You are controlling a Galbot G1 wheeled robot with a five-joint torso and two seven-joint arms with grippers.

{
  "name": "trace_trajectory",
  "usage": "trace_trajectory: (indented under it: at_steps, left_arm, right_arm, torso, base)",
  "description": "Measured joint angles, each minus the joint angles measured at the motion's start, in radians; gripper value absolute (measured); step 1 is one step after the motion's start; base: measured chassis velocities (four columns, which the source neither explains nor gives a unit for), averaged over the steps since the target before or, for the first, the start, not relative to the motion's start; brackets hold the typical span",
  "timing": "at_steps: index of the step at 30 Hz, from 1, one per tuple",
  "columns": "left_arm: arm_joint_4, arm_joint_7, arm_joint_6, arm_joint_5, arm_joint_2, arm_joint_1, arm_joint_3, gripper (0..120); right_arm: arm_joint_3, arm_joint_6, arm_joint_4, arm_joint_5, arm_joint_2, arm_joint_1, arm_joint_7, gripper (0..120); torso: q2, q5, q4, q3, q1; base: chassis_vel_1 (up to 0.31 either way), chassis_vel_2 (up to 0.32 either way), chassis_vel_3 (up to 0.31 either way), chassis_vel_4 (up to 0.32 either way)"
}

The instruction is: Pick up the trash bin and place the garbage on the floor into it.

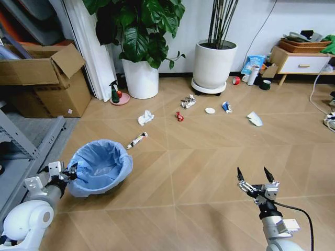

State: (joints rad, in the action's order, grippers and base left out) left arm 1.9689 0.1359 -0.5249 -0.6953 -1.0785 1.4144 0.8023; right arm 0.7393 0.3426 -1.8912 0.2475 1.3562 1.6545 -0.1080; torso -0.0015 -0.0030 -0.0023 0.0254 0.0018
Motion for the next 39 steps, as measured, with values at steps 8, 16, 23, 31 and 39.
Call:
trace_trajectory:
  at_steps: [8, 16, 23, 31, 39]
  left_arm:
    - [0.0, 0.001, -0.001, 0.0, 0.0, -0.002, -0.003, 1]
    - [-0.003, 0.001, -0.001, 0.001, -0.001, -0.003, -0.004, 1]
    - [-0.003, 0.001, -0.001, 0.003, -0.005, -0.002, -0.003, 1]
    - [-0.002, 0.001, -0.001, 0.004, -0.007, -0.002, -0.004, 1]
    - [0.001, 0.001, -0.001, 0.004, -0.007, -0.002, -0.002, 1]
  right_arm:
    - [0.0, 0.0, 0.001, 0.002, 0.0, -0.002, -0.001, 100]
    - [-0.002, 0.001, 0.003, 0.007, 0.0, -0.006, -0.004, 100]
    - [-0.001, 0.005, 0.004, 0.008, 0.002, -0.005, -0.009, 100]
    - [-0.001, 0.011, 0.005, 0.008, 0.002, -0.004, -0.014, 100]
    - [-0.001, 0.015, 0.006, 0.008, 0.001, -0.005, -0.017, 100]
  torso:
    - [0.0, 0.0, 0.0, 0.0, 0.0]
    - [0.0, 0.0001, 0.0001, 0.0, 0.0]
    - [0.0, 0.0001, 0.0001, 0.0, 0.0]
    - [0.0, -0.0003, 0.0, 0.0, 0.0]
    - [0.0, 0.0002, 0.0001, 0.0, 0.0]
  base:
    - [-0.033, 0.281, 0.021, -0.284]
    - [-0.064, 0.28, 0.073, -0.293]
    - [-0.1, 0.301, 0.086, -0.278]
    - [-0.117, 0.3, 0.108, -0.285]
    - [-0.161, 0.29, 0.169, -0.265]
